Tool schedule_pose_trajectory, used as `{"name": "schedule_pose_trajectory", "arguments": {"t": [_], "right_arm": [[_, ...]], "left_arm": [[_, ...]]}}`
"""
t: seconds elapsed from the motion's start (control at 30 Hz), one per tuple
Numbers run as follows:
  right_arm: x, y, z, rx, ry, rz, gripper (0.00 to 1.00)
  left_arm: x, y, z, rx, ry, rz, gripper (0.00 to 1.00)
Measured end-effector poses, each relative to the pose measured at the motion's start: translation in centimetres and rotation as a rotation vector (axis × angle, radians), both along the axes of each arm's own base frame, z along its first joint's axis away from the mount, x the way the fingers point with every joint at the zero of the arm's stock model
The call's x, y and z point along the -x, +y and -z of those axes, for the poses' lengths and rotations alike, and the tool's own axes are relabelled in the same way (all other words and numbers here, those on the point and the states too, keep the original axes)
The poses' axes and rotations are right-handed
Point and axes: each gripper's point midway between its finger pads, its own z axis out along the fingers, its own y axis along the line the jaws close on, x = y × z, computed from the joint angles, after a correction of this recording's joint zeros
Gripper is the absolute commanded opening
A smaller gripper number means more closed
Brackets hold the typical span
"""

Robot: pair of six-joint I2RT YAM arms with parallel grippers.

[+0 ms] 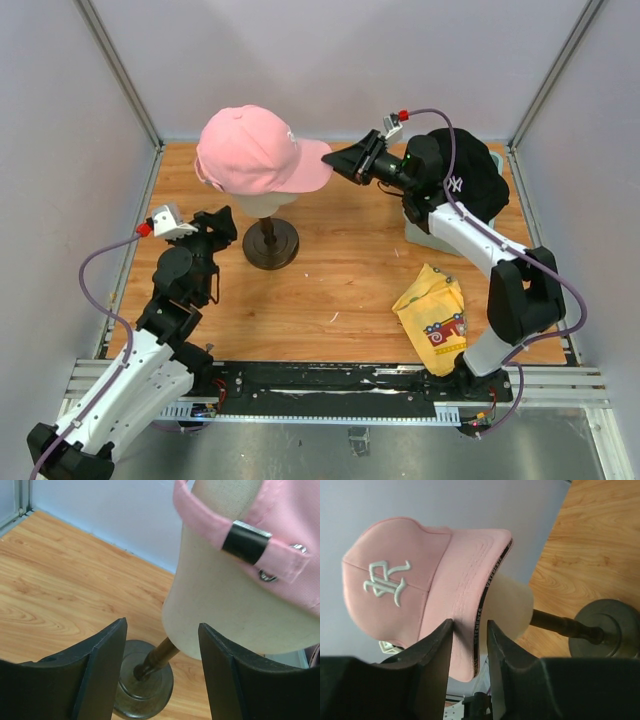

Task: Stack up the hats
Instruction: Place the hat on the hat stand, then pick up the hat from the bin.

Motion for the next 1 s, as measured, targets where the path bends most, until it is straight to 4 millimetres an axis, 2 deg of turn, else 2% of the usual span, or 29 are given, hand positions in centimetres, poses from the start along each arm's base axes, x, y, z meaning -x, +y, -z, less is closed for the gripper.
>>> {"name": "schedule_pose_trajectory", "arguments": {"t": [0.1,0.2,0.33,0.5,0.63,0.8,0.93,1.0], "right_arm": [[-0.3,0.0,1.9,0.048,0.037,0.006,0.56],[-0.3,-0.1,3.0,0.086,0.060,0.009,0.64],[-0.1,-0.6,3.3,0.124,0.052,0.022,0.68],[0.5,-1.1,2.6,0.154,0.023,0.034,0.70],[1.3,-2.3,1.2,0.181,-0.020,0.062,0.71],[2.6,-4.4,-2.0,0.247,-0.112,0.130,0.71],[3.9,-7.3,-5.1,0.332,-0.210,0.238,0.72],[4.4,-9.0,-5.9,0.370,-0.235,0.301,0.72]], "left_arm": [[0.3,0.1,0.3,-0.001,0.012,0.001,0.64],[0.5,0.2,0.5,-0.004,0.021,0.001,0.64],[0.6,0.3,1.0,-0.014,0.042,0.002,0.65],[0.8,0.3,1.3,-0.019,0.055,0.002,0.65],[0.9,0.4,1.0,-0.018,0.052,0.004,0.64],[1.3,0.4,-0.1,-0.010,0.035,0.014,0.64],[1.7,0.2,-1.1,-0.005,0.023,0.036,0.61],[1.8,0.0,-1.6,-0.002,0.014,0.052,0.60]]}}
